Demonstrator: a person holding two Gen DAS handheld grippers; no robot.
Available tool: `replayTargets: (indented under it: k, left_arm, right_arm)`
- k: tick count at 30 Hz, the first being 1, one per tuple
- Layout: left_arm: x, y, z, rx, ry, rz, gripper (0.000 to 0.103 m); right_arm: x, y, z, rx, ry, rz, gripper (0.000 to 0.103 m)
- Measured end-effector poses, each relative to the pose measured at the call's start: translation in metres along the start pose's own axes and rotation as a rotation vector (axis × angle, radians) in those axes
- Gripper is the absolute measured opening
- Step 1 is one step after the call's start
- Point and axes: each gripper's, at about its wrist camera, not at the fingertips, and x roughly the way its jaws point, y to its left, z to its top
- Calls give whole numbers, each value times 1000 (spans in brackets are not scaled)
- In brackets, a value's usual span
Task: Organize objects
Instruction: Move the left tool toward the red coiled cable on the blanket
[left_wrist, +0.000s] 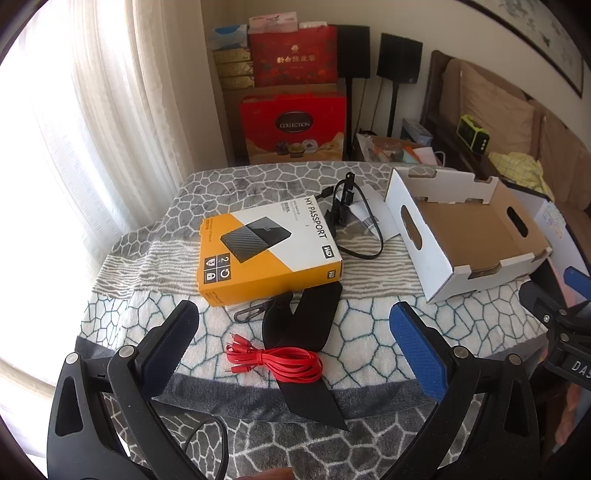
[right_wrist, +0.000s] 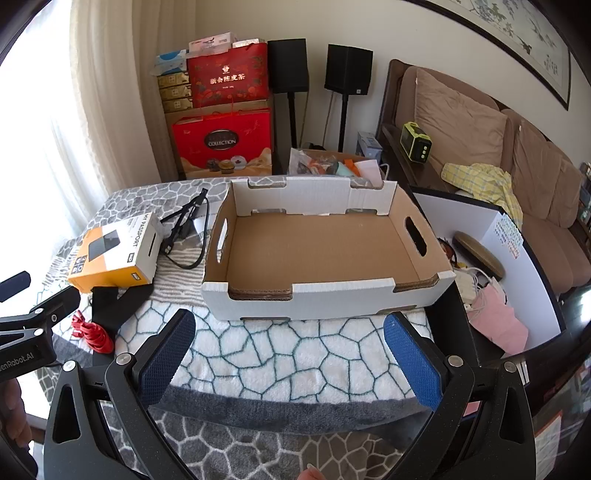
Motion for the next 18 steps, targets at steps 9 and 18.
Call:
replayTargets:
  k: [9, 18]
  left_arm:
    - [-1, -1, 1, 2, 0, 0, 103]
    - [-1, -2, 3, 2, 0, -2, 103]
  right_arm:
    - [0, 0, -1, 0, 0, 0, 103]
    - [-1, 1, 1, 0, 0, 1, 103]
